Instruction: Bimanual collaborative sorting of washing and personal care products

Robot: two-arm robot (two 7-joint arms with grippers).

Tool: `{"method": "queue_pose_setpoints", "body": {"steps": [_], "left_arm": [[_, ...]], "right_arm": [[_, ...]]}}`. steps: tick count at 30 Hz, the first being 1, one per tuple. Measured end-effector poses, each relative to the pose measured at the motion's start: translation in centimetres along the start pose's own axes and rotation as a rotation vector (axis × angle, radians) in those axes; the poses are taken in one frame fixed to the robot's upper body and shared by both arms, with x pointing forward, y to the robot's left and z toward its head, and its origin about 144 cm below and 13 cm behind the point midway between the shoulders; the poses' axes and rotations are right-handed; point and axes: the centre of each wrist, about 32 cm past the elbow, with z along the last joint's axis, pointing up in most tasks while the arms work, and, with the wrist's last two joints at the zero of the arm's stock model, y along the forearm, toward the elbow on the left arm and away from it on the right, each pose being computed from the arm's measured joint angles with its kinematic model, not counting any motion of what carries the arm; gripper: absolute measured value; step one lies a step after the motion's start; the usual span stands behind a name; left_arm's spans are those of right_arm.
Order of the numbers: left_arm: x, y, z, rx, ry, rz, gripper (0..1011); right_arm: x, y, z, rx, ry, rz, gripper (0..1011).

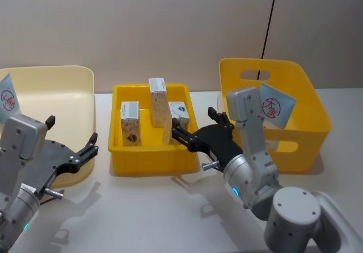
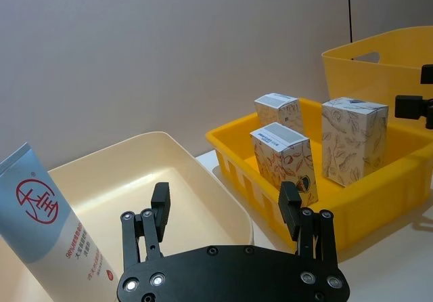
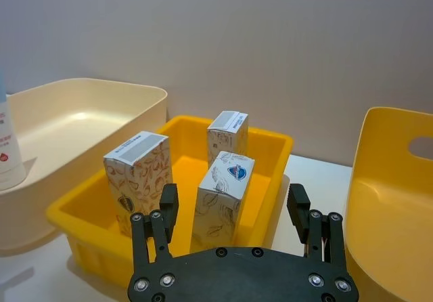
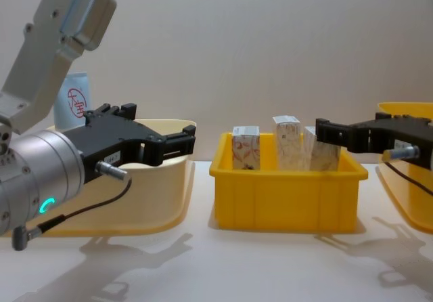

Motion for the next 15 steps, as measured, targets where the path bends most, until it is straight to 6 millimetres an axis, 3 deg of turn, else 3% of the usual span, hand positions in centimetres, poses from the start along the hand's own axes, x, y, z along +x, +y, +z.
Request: {"method": "queue_pose_setpoints", "body": {"steps": [15], "left_arm": [[0.0, 0.0, 0.0, 0.0, 0.0, 0.0, 1002]], "right_arm": [[-0.6, 2.7, 0.1, -0.039, 0.043, -0.042, 1001]]}}
